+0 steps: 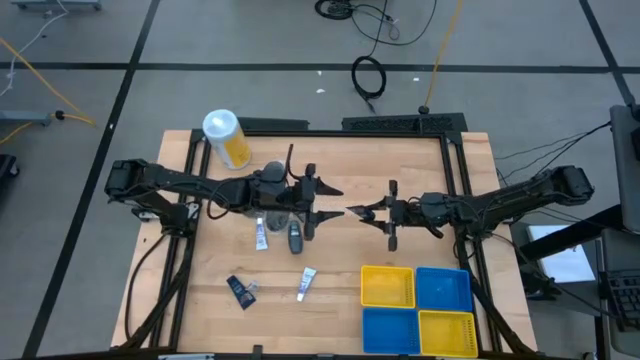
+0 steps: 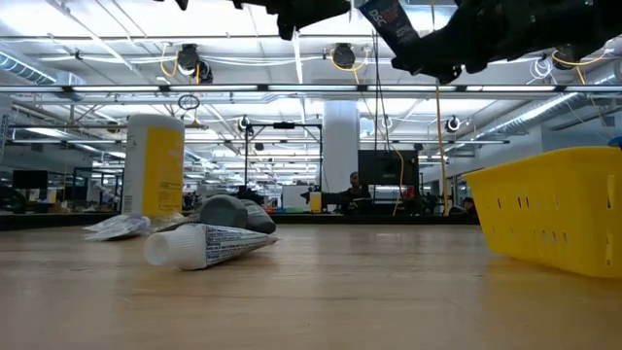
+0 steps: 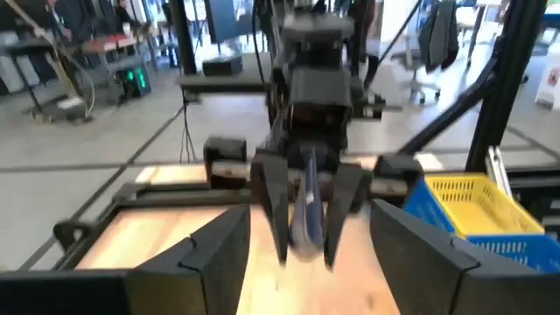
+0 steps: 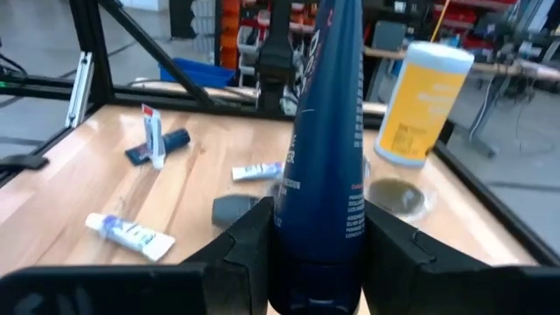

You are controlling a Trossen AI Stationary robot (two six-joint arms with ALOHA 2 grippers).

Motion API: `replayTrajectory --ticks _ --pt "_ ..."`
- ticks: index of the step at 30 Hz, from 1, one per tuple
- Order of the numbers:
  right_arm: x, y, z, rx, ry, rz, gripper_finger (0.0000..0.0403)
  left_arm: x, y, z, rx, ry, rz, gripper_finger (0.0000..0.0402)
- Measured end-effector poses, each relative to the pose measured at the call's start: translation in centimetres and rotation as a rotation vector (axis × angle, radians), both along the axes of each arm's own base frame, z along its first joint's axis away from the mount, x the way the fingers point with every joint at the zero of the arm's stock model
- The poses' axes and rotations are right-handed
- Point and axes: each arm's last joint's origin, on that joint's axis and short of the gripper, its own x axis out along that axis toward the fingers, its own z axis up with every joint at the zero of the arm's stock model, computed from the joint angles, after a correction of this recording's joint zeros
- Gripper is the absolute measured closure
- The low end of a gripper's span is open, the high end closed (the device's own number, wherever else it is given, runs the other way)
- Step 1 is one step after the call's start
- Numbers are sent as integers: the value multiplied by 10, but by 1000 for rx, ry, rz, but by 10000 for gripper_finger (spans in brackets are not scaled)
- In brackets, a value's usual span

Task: Pick & Place Travel size toiletries
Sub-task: Put the black shave cream into the top blue bin

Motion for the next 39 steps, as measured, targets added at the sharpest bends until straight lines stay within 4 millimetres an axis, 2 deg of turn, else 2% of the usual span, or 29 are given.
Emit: replayTrajectory --ticks 12,18,26,39 --pt "-49 21 3 154 199 105 285 -6 1 -17 -66 202 63 167" --pt "-71 33 -1 241 307 172 285 -7 1 -21 -99 242 73 167" --pt "-89 51 -15 412 520 231 285 -8 1 -22 -111 255 77 167" --pt "-110 71 -21 636 713 265 285 -8 2 -22 -126 252 108 167"
